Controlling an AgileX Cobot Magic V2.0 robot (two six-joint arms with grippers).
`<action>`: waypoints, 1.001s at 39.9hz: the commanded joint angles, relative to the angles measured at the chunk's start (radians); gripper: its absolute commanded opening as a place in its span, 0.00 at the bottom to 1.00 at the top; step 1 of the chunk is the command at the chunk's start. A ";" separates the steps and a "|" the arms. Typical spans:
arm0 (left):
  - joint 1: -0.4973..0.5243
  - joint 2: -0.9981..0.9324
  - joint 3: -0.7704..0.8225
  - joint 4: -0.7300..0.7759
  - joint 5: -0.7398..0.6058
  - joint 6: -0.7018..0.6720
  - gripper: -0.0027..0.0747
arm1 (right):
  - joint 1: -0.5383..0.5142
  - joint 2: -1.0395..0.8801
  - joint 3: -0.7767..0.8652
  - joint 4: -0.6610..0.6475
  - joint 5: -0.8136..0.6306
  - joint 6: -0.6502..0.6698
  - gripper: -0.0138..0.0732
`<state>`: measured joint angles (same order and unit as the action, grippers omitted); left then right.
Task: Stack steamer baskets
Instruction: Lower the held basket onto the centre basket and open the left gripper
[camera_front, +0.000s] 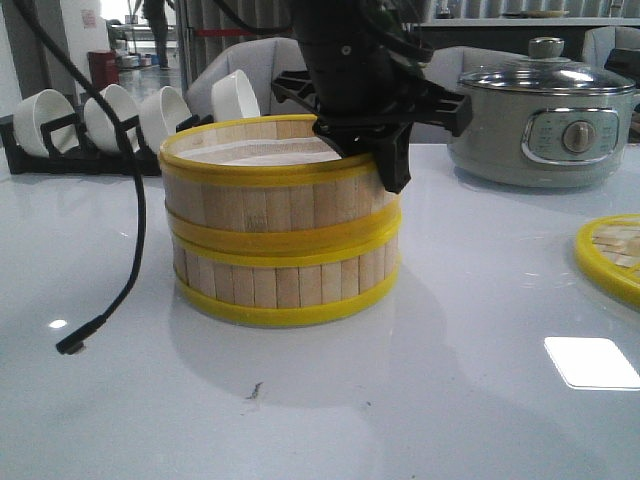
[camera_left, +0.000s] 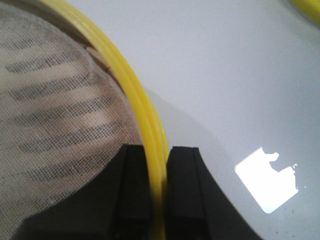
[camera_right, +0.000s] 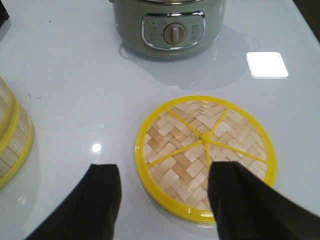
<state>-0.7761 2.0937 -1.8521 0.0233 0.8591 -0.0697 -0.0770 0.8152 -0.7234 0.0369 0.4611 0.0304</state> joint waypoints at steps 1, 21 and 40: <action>-0.006 -0.060 -0.037 0.003 -0.057 0.002 0.15 | -0.002 0.000 -0.037 -0.005 -0.087 0.003 0.73; -0.006 -0.056 -0.037 0.000 -0.048 0.002 0.15 | -0.002 0.000 -0.037 -0.005 -0.087 0.003 0.73; -0.006 -0.056 -0.037 0.000 -0.038 0.002 0.56 | -0.002 0.000 -0.037 -0.005 -0.079 0.003 0.73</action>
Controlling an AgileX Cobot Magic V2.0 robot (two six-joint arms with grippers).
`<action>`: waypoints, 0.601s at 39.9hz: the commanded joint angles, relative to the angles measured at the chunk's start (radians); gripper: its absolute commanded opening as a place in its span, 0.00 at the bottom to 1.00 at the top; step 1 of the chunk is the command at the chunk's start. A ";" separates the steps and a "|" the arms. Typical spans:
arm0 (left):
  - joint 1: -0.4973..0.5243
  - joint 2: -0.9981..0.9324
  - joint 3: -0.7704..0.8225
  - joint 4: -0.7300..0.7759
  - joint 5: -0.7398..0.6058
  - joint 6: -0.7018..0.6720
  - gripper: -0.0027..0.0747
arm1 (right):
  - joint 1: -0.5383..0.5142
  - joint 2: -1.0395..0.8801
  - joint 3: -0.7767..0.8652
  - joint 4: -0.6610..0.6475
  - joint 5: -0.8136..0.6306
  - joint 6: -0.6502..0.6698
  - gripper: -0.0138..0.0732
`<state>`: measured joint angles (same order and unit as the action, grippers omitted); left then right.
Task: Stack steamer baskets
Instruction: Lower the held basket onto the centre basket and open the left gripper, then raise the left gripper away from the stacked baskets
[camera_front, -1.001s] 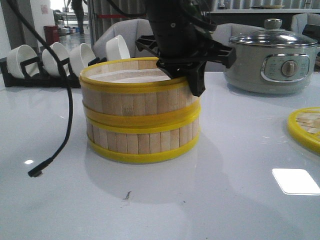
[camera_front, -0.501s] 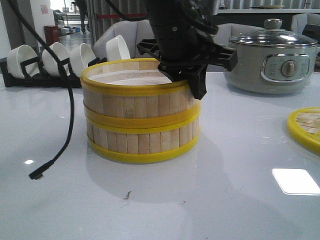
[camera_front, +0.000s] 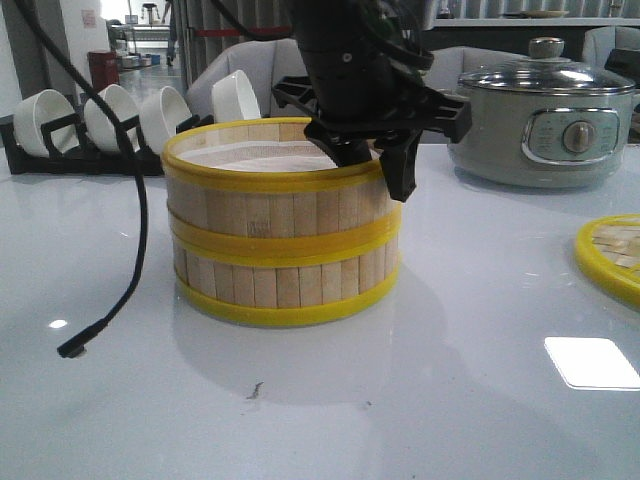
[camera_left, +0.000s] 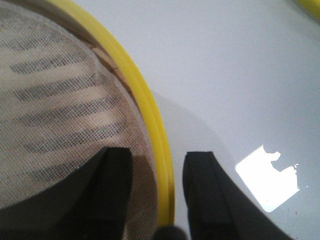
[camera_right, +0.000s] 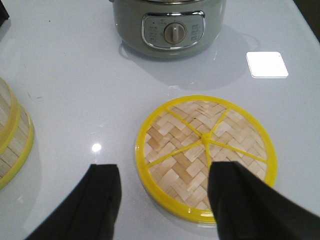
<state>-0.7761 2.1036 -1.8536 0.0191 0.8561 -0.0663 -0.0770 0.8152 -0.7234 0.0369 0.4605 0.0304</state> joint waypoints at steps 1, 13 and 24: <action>-0.006 -0.066 -0.036 0.004 -0.035 -0.001 0.57 | -0.002 0.000 -0.037 -0.005 -0.079 0.003 0.73; -0.006 -0.070 -0.066 0.015 -0.018 -0.001 0.58 | -0.002 0.000 -0.037 -0.005 -0.079 0.003 0.73; -0.006 -0.070 -0.146 0.029 0.030 -0.001 0.58 | -0.002 0.000 -0.037 -0.005 -0.078 0.003 0.73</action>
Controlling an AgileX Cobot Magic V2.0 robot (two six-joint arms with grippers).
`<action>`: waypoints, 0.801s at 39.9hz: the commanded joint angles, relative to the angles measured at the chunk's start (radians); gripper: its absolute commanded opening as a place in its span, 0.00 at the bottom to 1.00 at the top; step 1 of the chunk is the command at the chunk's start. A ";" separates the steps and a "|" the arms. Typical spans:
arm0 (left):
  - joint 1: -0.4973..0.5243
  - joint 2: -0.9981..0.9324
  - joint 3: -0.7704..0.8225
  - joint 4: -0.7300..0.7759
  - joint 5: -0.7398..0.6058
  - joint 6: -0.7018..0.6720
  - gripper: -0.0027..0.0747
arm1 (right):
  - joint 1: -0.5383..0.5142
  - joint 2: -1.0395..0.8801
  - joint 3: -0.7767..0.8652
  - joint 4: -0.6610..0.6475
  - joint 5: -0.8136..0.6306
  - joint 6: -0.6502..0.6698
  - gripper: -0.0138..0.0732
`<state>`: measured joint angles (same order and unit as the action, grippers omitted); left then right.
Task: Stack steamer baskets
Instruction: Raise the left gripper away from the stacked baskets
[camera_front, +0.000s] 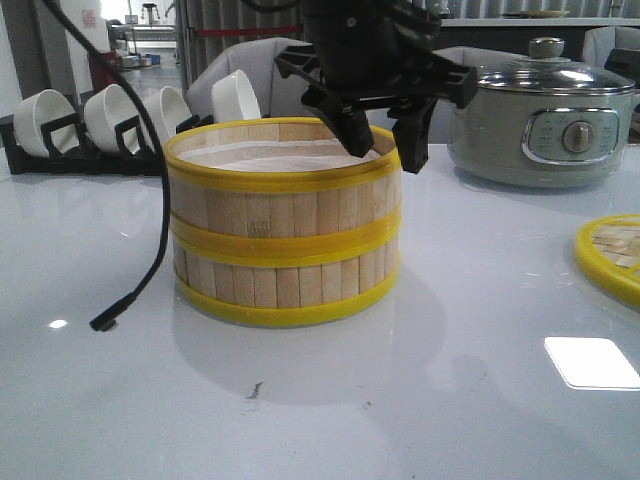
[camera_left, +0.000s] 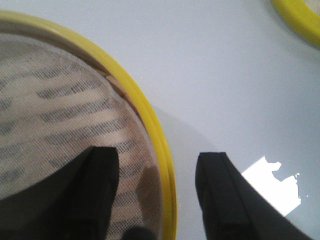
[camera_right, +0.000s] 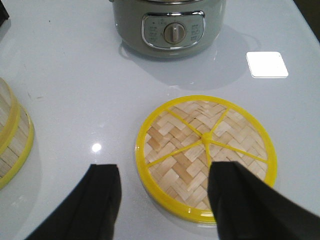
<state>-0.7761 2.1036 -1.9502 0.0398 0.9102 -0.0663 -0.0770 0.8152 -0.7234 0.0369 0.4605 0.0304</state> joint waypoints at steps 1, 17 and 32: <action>-0.006 -0.070 -0.057 0.013 -0.020 -0.001 0.58 | -0.002 0.000 -0.037 -0.005 -0.078 0.003 0.73; 0.000 -0.085 -0.065 0.054 0.008 -0.012 0.42 | -0.002 0.000 -0.037 -0.005 -0.074 0.003 0.73; 0.125 -0.205 -0.067 0.069 0.008 -0.013 0.14 | -0.002 0.000 -0.037 -0.005 -0.070 0.003 0.73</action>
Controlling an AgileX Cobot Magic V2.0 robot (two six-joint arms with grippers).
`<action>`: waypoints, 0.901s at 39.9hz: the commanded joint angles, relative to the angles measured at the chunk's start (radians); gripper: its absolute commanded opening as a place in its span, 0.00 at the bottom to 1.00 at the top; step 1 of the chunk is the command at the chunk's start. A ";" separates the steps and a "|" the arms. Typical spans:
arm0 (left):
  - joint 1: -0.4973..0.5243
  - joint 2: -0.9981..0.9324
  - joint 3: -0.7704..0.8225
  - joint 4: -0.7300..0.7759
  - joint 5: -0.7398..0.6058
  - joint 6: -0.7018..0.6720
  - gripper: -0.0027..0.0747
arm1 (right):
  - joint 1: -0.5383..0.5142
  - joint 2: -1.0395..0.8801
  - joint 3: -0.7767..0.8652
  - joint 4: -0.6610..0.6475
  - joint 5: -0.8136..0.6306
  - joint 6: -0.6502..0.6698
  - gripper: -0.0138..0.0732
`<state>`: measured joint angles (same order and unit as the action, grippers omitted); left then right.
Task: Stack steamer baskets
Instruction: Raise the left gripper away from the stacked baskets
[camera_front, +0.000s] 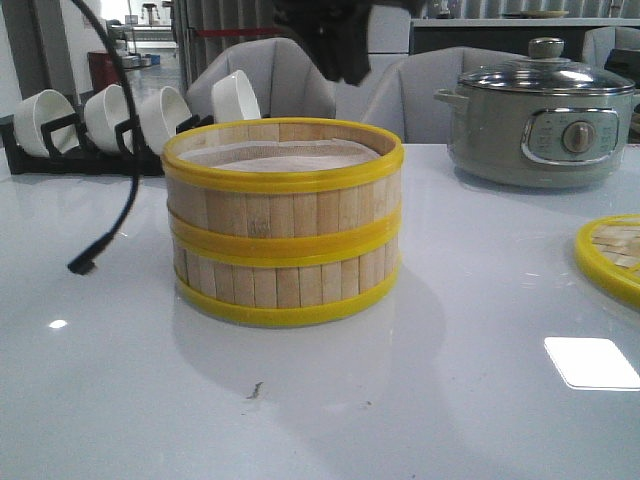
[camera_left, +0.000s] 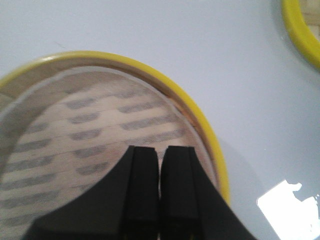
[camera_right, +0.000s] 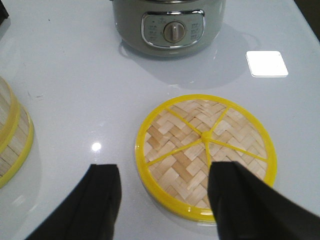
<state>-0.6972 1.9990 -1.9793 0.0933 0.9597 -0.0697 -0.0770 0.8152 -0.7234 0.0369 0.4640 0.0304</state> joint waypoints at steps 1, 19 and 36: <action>0.066 -0.112 -0.038 0.015 -0.041 -0.010 0.14 | -0.002 0.000 -0.037 -0.005 -0.072 0.003 0.73; 0.399 -0.299 -0.035 0.015 -0.015 -0.054 0.14 | -0.002 0.000 -0.037 -0.005 -0.073 0.003 0.73; 0.517 -0.459 0.160 0.015 -0.080 -0.062 0.14 | -0.002 0.000 -0.037 -0.005 -0.074 0.003 0.73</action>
<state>-0.1884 1.6149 -1.8400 0.1072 0.9712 -0.1165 -0.0770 0.8152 -0.7234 0.0369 0.4671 0.0304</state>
